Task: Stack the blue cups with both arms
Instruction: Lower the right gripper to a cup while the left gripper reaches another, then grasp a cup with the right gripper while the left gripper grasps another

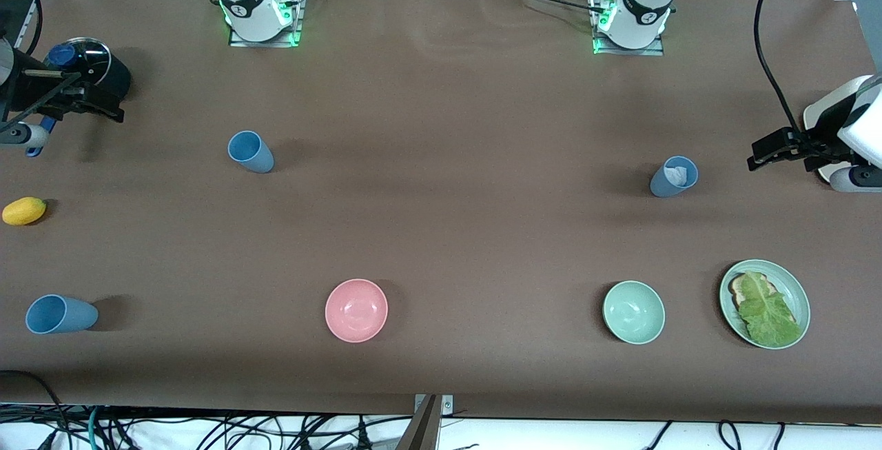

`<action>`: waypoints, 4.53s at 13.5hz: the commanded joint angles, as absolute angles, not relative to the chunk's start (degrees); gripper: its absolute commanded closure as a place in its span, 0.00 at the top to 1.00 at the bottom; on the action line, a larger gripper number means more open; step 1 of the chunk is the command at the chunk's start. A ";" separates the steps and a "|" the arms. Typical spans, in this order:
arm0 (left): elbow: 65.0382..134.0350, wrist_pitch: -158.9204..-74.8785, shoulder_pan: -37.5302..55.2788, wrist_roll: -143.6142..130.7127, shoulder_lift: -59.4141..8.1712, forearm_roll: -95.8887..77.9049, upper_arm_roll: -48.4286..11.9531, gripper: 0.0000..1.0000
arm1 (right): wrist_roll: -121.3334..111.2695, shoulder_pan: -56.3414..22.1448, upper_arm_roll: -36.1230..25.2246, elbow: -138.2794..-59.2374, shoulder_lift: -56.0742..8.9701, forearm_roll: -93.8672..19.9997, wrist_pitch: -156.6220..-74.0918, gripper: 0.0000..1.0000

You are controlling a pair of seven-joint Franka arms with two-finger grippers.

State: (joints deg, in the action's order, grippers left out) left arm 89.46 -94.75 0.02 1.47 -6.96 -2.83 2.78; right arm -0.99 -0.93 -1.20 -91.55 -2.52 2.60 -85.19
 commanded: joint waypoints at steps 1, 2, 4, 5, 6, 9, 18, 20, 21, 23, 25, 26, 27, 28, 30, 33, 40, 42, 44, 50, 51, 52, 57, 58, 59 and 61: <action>88.59 -94.57 0.00 1.41 -7.21 -2.20 2.64 1.00 | -1.58 -1.05 0.09 -93.42 -1.67 3.16 -84.64 1.00; 88.59 -94.57 0.00 1.58 -7.21 -2.20 2.64 1.00 | -1.58 -1.05 0.09 -94.65 -1.67 3.08 -84.90 1.00; 88.59 -94.57 0.00 1.84 -7.21 -2.11 2.64 1.00 | -1.58 -1.05 0.09 -97.11 -1.49 2.55 -86.47 1.00; 88.59 -94.57 0.09 2.02 -7.21 -1.94 2.64 1.00 | -1.58 -1.05 0.09 -98.51 -1.58 2.20 -87.62 1.00; 88.59 -94.57 0.09 2.02 -7.21 -1.93 2.64 1.00 | -1.58 -1.05 0.09 -100.27 -1.50 1.24 -89.89 1.00; 88.68 -94.48 0.00 1.41 -7.29 -1.84 2.64 1.00 | -1.58 -0.97 0.09 -113.07 2.10 1.05 -101.03 1.00; 93.05 -94.22 0.26 1.41 -9.67 -1.14 2.37 1.00 | -1.49 -0.97 0.09 -132.53 2.73 1.14 -119.25 1.00; 98.67 -96.93 0.53 1.41 -7.31 -1.05 1.59 1.00 | -1.41 -0.97 0.09 -134.46 0.89 1.14 -123.81 1.00; 102.88 -99.47 0.44 1.32 -5.47 -1.05 1.58 1.00 | -1.41 -0.97 0.17 -135.34 -0.08 1.14 -125.66 1.00; 114.11 -108.76 0.44 1.14 -0.29 -1.05 1.41 1.00 | -1.41 -0.97 0.17 -135.70 -1.84 1.14 -127.26 1.00; 123.62 -116.59 0.26 0.27 3.24 -1.05 0.88 1.00 | -1.32 -0.97 0.09 -135.88 -3.60 1.14 -129.45 1.00; 127.49 -120.72 0.26 -1.22 3.95 -1.05 0.44 1.00 | -1.32 -0.97 0.17 -135.88 -4.56 1.14 -130.25 1.00; 130.40 -124.33 0.00 -2.54 3.96 -1.05 -0.52 1.00 | -1.14 -0.97 0.18 -135.88 -5.35 1.14 -131.21 1.00; 132.52 -126.89 0.00 -3.07 3.61 -1.05 -0.79 1.00 | -1.06 -0.97 0.18 -135.88 -6.32 1.14 -132.00 0.99; 136.47 -131.98 0.00 -3.34 2.73 -1.05 -0.88 1.00 | -1.05 -1.05 0.18 -135.88 -7.03 1.06 -132.19 0.99; 138.69 -136.32 0.17 -3.51 -0.95 -1.14 -0.88 1.00 | 2.01 -1.05 1.31 -135.88 -7.29 1.05 -132.10 0.98; 138.25 -138.52 0.79 -6.07 -6.76 -1.05 -2.02 1.00 | 4.75 -1.05 2.29 -135.88 -7.65 1.05 -131.92 0.81; 138.25 -138.43 0.79 -5.98 -6.94 -0.01 -2.02 0.70 | 4.75 -0.97 2.29 -135.88 -7.73 1.05 -131.92 0.81; 138.34 -138.43 0.79 -5.98 -7.38 1.84 -2.02 0.09 | 4.75 -0.97 2.28 -135.79 -7.73 1.05 -131.92 0.77; 137.29 -138.16 0.70 -6.06 -7.91 3.08 -2.02 0.00 | 4.83 -1.05 2.29 -135.88 -7.73 0.97 -131.84 0.69; 136.76 -138.25 0.70 -5.89 -8.17 3.08 -1.93 0.00 | 4.83 -1.05 2.29 -135.88 -7.73 1.05 -131.84 0.69; 135.80 -138.25 0.62 -5.45 -8.96 3.08 -2.02 0.00 | 4.83 -1.05 2.29 -135.88 -7.82 0.97 -131.84 0.67; 132.12 -136.16 0.88 -7.46 -9.76 2.55 -3.85 0.00 | 4.83 -1.05 2.29 -135.88 -7.82 0.97 -131.75 0.61; 130.36 -134.23 0.88 -11.04 -10.02 2.37 -6.48 0.00 | 4.83 -1.05 2.29 -135.88 -7.82 0.97 -131.75 0.58; 128.69 -132.99 0.97 -15.42 -10.37 2.37 -8.68 0.00 | 4.83 -1.05 2.29 -135.88 -7.82 0.97 -131.66 0.56; 125.44 -132.10 0.97 -24.82 -12.21 2.29 -14.30 0.00 | 4.83 -1.05 2.29 -135.88 -7.82 0.97 -131.66 0.53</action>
State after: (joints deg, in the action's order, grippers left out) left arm 130.17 -134.57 0.77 -17.04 -9.49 2.17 -9.98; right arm 4.49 -1.10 2.11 -135.56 -7.90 1.76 -131.57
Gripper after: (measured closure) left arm 0.991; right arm 0.449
